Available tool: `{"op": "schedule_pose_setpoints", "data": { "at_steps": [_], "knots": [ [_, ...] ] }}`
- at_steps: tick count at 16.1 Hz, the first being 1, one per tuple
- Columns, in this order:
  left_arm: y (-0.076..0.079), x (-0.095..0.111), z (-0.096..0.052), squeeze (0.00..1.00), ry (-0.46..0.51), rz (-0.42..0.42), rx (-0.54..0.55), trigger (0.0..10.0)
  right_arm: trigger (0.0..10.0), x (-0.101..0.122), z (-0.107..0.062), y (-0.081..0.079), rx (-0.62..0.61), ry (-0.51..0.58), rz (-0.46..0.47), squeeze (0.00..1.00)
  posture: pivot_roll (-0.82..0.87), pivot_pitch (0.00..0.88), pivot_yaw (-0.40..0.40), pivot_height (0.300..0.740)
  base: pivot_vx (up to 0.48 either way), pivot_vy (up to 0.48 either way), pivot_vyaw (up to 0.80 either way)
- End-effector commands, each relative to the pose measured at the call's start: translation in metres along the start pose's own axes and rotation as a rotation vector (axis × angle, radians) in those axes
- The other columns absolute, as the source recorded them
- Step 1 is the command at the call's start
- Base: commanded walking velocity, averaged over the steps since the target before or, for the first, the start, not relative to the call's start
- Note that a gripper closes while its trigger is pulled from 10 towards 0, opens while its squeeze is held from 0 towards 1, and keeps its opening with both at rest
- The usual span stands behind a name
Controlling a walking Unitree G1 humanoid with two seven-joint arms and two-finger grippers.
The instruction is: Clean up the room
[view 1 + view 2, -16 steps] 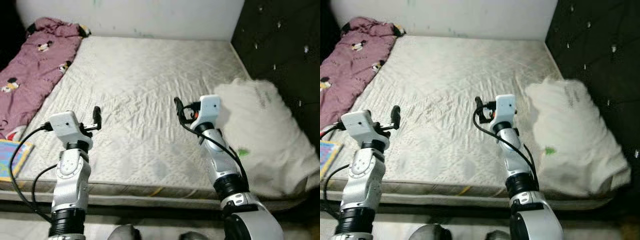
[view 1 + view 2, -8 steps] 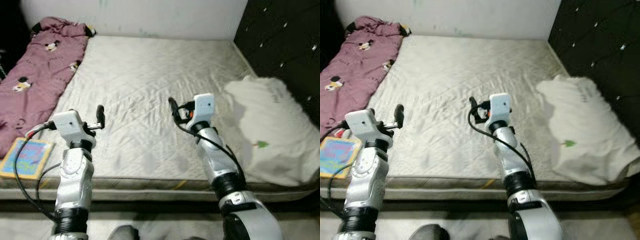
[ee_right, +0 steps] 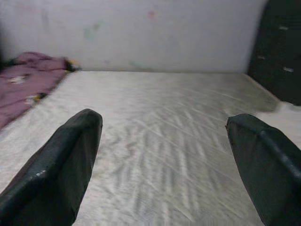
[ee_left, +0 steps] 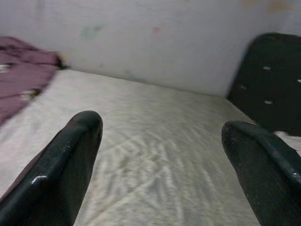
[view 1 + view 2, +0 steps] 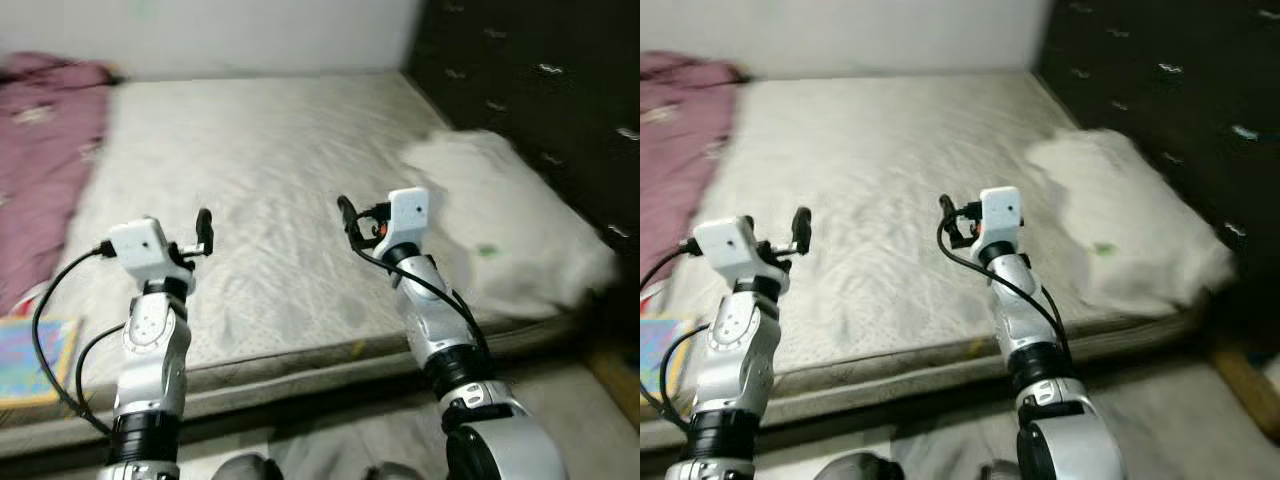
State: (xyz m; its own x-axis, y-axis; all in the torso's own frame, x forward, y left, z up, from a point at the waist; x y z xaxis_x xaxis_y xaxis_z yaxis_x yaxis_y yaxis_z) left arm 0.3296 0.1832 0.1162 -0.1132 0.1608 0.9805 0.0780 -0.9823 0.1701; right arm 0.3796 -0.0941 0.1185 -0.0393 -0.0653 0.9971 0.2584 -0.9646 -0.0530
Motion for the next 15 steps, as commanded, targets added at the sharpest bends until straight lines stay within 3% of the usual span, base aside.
{"op": "schedule_pose_setpoints", "data": {
  "at_steps": [1,15],
  "knots": [
    [0.0044,-0.0037,0.0014,0.0,-0.019,-0.009,-0.007,10.0,10.0,0.0011,0.0013,0.0047,-0.004,-0.006,0.001,0.0,0.07,0.0,0.001,0.74,0.0,0.48,0.0],
    [0.0086,-0.0024,0.005,0.0,-0.008,-0.03,-0.005,10.0,10.0,0.0028,0.0047,-0.0011,0.041,-0.002,-0.024,0.0,0.06,0.0,-0.007,0.74,0.0,0.48,0.0]
  ]
}}
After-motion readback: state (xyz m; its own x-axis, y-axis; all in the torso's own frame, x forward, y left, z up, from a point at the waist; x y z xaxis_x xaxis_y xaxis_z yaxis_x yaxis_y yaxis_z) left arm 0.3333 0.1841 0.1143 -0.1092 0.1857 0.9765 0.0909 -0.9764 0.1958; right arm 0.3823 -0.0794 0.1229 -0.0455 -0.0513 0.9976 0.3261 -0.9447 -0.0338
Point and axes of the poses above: a point about 5 cm out from each wrist's last joint towards the gripper, its own z axis pointing out of the wrist towards the gripper, its own x axis along the axis of the wrist's last joint, y = z × x, the point moved 3 cm from there along z, pointing out of the wrist towards the gripper, and after that the axes turned 1 degree about z, right-handed, at the moved point
